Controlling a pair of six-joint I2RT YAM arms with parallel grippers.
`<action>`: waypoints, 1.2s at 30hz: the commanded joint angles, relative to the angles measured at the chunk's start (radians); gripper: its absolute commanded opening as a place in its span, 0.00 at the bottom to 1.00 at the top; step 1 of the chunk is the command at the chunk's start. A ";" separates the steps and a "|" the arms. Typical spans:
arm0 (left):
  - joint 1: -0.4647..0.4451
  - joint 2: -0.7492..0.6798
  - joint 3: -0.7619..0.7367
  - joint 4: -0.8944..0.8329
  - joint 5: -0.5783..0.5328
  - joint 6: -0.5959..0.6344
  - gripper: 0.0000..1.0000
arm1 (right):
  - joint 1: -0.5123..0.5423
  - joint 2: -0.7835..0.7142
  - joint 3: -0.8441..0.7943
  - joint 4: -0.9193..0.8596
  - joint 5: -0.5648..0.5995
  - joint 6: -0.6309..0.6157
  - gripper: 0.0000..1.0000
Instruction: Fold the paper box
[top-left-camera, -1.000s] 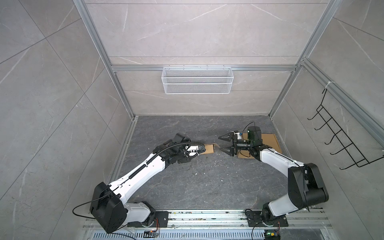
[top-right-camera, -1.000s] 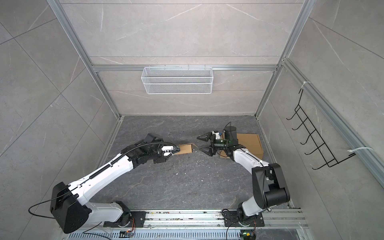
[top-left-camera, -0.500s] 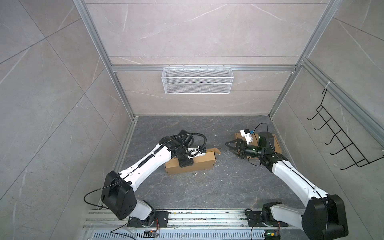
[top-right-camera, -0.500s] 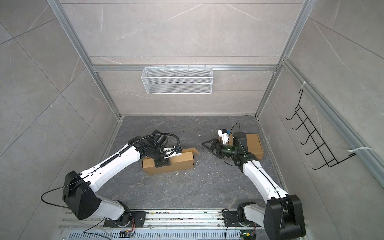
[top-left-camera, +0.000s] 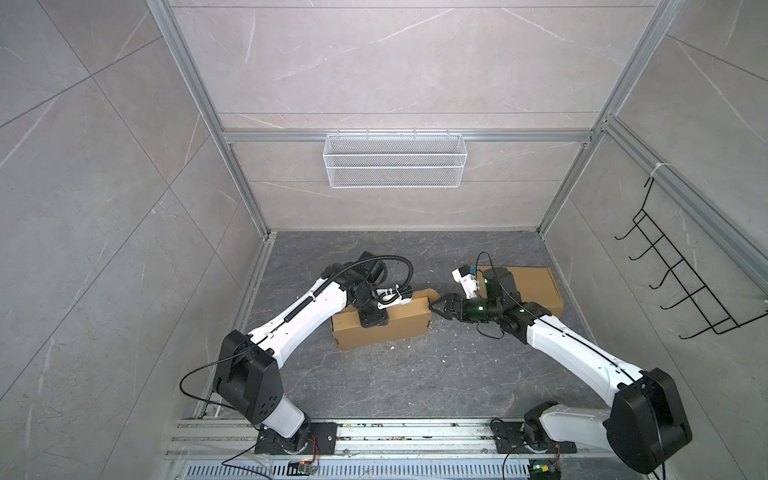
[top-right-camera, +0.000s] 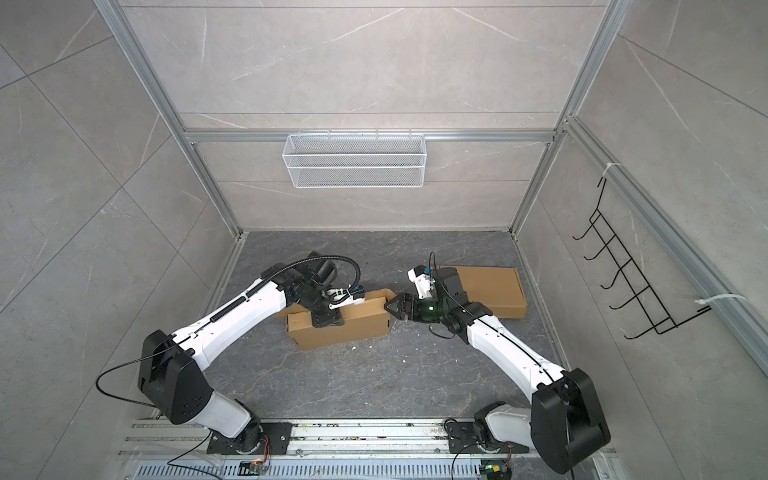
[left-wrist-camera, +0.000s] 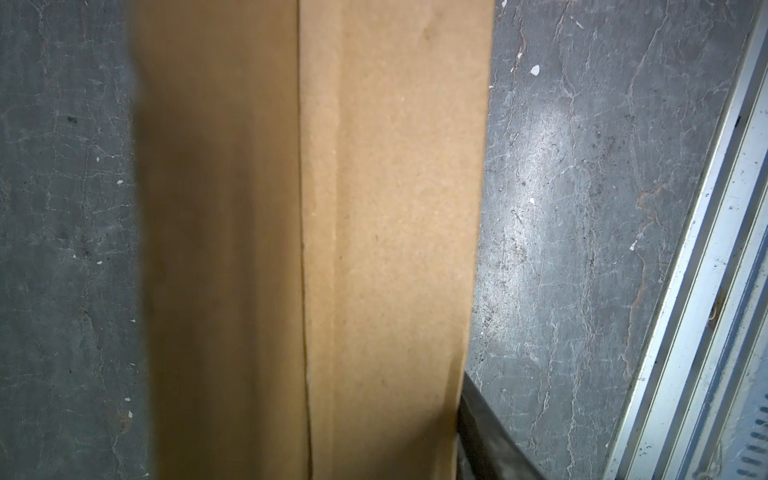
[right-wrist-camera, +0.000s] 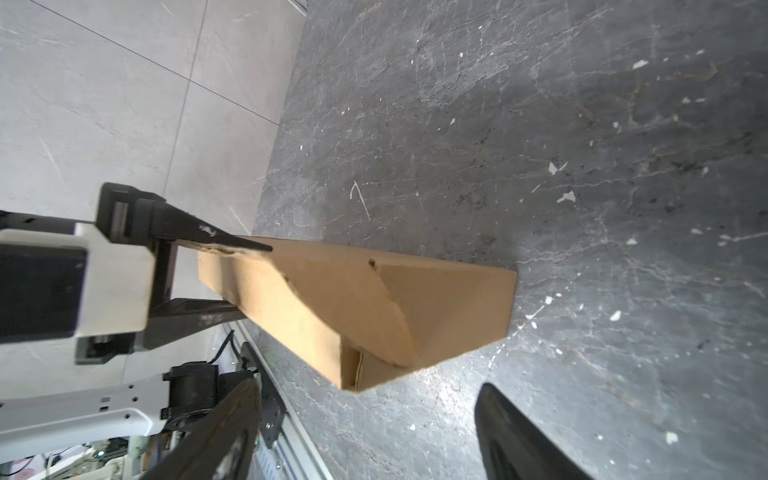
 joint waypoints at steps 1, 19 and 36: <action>0.002 0.037 0.000 -0.028 0.018 0.022 0.45 | 0.016 0.034 0.035 0.012 0.070 -0.015 0.81; 0.002 0.061 0.002 -0.009 0.013 0.022 0.55 | 0.051 0.180 0.036 -0.105 0.189 -0.052 0.64; 0.015 0.042 -0.019 0.020 -0.020 0.031 0.51 | -0.036 0.083 0.366 -0.405 0.122 -0.387 0.71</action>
